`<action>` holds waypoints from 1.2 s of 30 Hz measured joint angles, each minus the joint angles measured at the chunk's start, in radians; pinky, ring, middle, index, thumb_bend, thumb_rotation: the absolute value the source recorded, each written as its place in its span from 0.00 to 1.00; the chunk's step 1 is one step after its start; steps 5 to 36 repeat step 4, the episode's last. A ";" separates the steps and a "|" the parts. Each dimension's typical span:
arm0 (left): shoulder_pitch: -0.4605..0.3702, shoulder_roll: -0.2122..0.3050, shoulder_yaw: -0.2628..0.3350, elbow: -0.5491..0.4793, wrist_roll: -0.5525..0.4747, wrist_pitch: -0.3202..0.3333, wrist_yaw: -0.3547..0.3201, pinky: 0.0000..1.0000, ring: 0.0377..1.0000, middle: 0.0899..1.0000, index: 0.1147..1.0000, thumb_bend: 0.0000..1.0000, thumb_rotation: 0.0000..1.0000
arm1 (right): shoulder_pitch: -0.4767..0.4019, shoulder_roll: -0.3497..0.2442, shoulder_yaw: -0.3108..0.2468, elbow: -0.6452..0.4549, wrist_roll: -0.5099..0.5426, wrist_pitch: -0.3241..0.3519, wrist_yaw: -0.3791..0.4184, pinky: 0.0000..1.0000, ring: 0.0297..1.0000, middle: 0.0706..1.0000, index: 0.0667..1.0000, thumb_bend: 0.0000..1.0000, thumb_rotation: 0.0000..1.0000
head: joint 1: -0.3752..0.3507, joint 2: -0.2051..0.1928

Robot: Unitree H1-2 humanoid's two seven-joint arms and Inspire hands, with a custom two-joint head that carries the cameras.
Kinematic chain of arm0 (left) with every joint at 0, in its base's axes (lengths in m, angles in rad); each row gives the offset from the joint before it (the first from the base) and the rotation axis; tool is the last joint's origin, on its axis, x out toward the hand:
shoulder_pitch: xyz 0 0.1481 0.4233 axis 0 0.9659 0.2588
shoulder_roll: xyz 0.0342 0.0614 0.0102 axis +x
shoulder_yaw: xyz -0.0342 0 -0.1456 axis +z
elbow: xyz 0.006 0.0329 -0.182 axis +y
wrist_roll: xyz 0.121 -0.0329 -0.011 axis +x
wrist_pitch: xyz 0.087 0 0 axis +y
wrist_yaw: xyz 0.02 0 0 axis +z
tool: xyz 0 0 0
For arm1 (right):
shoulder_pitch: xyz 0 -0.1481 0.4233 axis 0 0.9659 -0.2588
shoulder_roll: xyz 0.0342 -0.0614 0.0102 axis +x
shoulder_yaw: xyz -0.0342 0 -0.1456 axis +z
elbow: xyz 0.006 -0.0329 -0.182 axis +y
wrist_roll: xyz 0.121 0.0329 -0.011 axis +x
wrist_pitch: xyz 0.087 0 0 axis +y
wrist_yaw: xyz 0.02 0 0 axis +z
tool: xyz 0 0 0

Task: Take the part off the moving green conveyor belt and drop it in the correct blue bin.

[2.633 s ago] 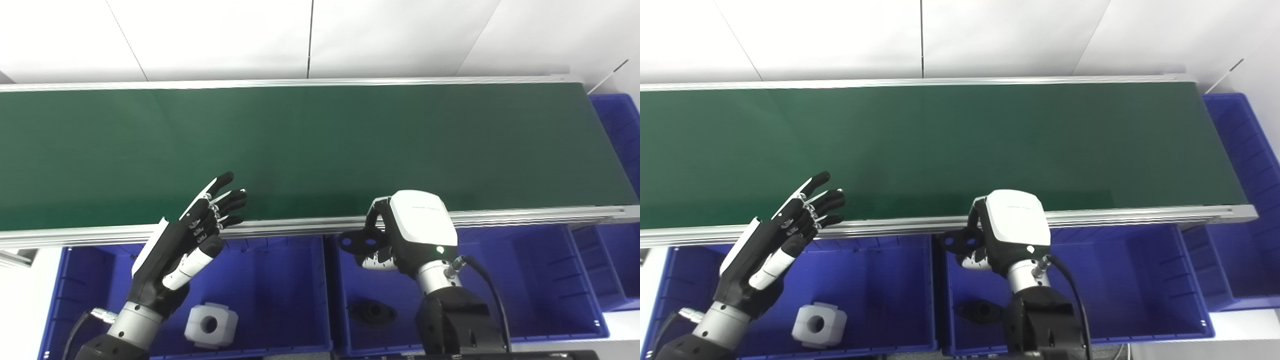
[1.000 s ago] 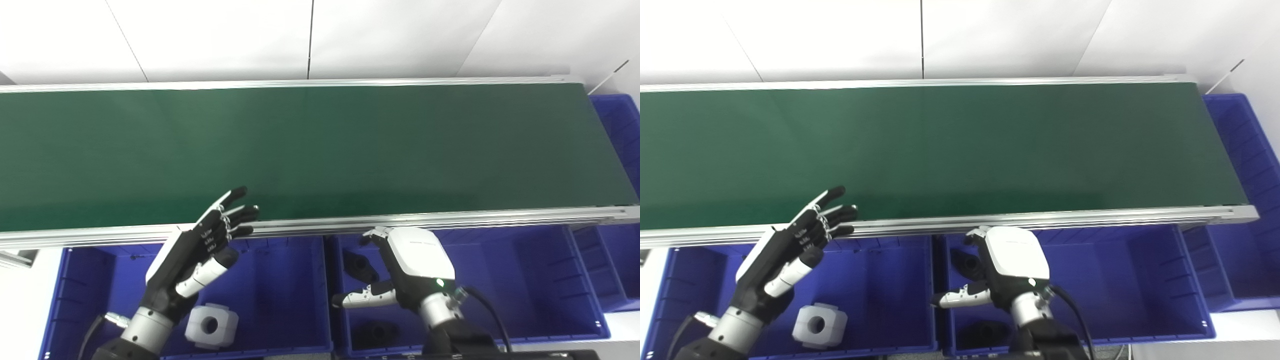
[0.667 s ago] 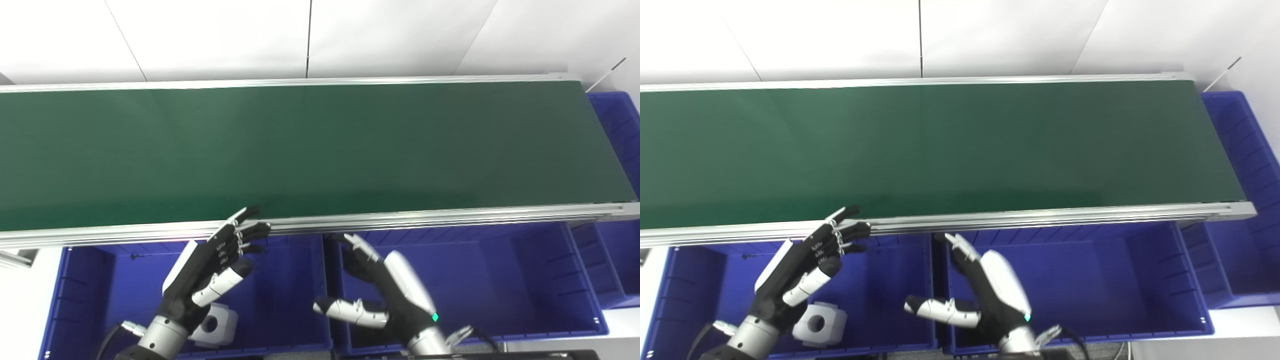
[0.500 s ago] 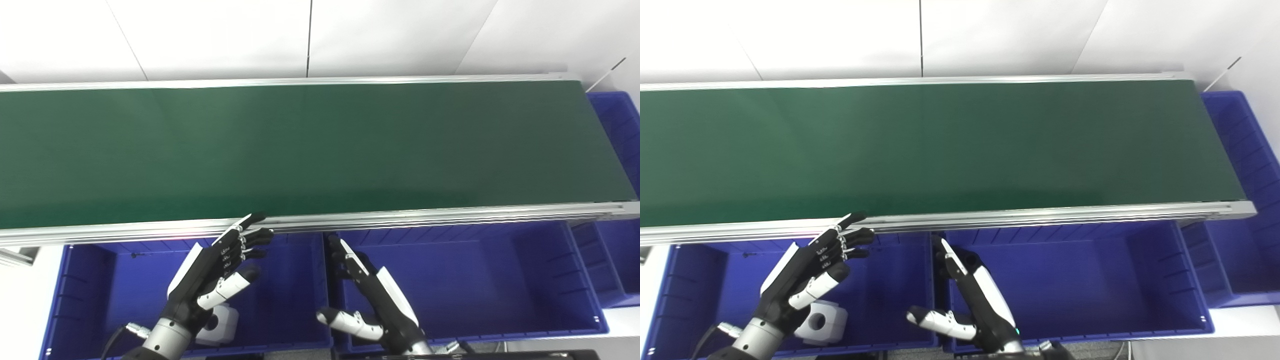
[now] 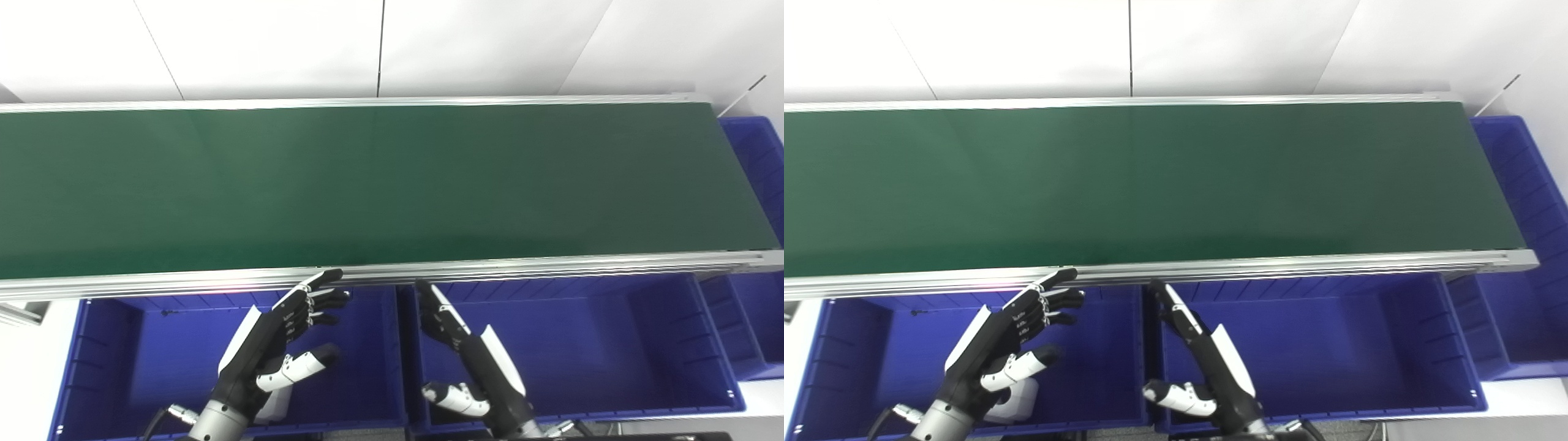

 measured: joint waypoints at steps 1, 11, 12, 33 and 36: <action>0.000 -0.002 -0.002 -0.001 0.002 0.000 0.000 0.72 0.79 0.77 0.85 0.72 0.61 | -0.002 -0.005 0.003 -0.001 0.008 0.000 0.001 0.91 0.98 1.00 1.00 1.00 0.85 | 0.002 0.005; 0.002 -0.006 -0.007 -0.021 0.014 0.002 0.002 0.72 0.79 0.76 0.84 0.72 0.60 | -0.002 -0.030 0.021 -0.014 0.055 0.000 0.011 0.96 1.00 1.00 1.00 1.00 0.86 | 0.002 0.011; 0.002 -0.006 -0.007 -0.021 0.014 0.002 0.002 0.72 0.79 0.76 0.84 0.72 0.60 | -0.002 -0.030 0.021 -0.014 0.055 0.000 0.011 0.96 1.00 1.00 1.00 1.00 0.86 | 0.002 0.011; 0.002 -0.006 -0.007 -0.021 0.014 0.002 0.002 0.72 0.79 0.76 0.84 0.72 0.60 | -0.002 -0.030 0.021 -0.014 0.055 0.000 0.011 0.96 1.00 1.00 1.00 1.00 0.86 | 0.002 0.011; 0.002 -0.006 -0.007 -0.021 0.014 0.002 0.002 0.72 0.79 0.76 0.84 0.72 0.60 | -0.002 -0.030 0.021 -0.014 0.055 0.000 0.011 0.96 1.00 1.00 1.00 1.00 0.86 | 0.002 0.011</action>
